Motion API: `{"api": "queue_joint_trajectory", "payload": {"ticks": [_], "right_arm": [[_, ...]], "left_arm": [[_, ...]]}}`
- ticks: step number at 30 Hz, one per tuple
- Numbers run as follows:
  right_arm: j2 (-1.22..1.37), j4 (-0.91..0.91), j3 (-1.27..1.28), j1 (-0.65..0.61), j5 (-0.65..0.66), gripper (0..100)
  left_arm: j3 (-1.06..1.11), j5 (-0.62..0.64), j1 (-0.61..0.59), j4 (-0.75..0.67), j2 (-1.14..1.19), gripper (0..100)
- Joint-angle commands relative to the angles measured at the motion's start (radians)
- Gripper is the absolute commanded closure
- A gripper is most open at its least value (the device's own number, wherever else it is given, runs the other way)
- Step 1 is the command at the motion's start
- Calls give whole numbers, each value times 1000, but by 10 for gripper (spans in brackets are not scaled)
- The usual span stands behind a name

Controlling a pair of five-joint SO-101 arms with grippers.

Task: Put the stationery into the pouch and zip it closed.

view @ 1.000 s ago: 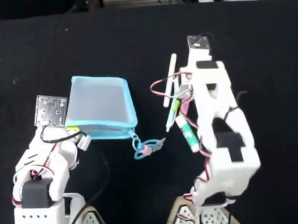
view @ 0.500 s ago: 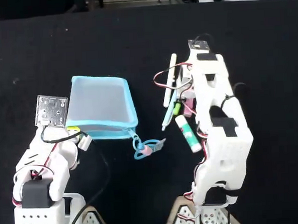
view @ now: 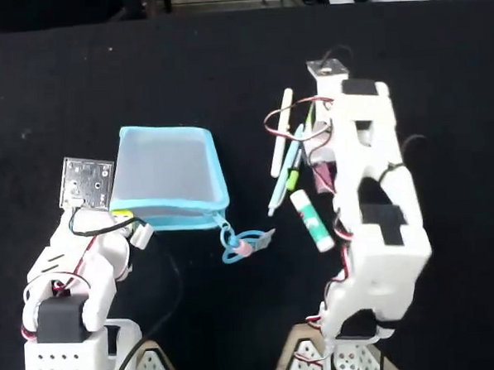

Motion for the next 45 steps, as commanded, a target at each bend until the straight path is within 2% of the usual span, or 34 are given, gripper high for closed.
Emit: {"api": "queue_joint_trajectory", "payload": {"ticks": [1, 4, 7, 12, 16, 18, 21, 23, 27, 35, 42, 45], "right_arm": [[-133, -69, 139, 61, 92, 988], [-226, -167, 308, 141, 170, 988], [-300, -196, 410, 276, 281, 987], [-323, -201, 450, 499, 454, 987], [-323, -201, 481, 580, 535, 986], [-323, -199, 498, 592, 562, 969], [-325, -193, 501, 589, 562, 874], [-331, -195, 487, 588, 562, 845], [-321, -172, 421, 551, 516, 858], [-246, -149, 383, 400, 427, 860], [-217, -146, 321, 448, 408, 860], [-219, -144, 308, 477, 460, 861]], "left_arm": [[-10, 12, 12, -15, -9, 969], [-8, 12, 12, -15, -9, 969], [-8, 12, 12, -15, -9, 970], [-8, 12, 12, -15, -9, 970], [-8, 12, 12, -15, -9, 970], [-8, 12, 12, -15, -9, 970], [-8, 12, 12, -15, -9, 970], [-8, 14, 12, -15, -9, 970], [-8, 12, 12, -15, -9, 969], [-8, 12, 12, -15, -9, 970], [-8, 12, 12, -15, -9, 970], [-8, 12, 12, -15, -9, 970]]}}
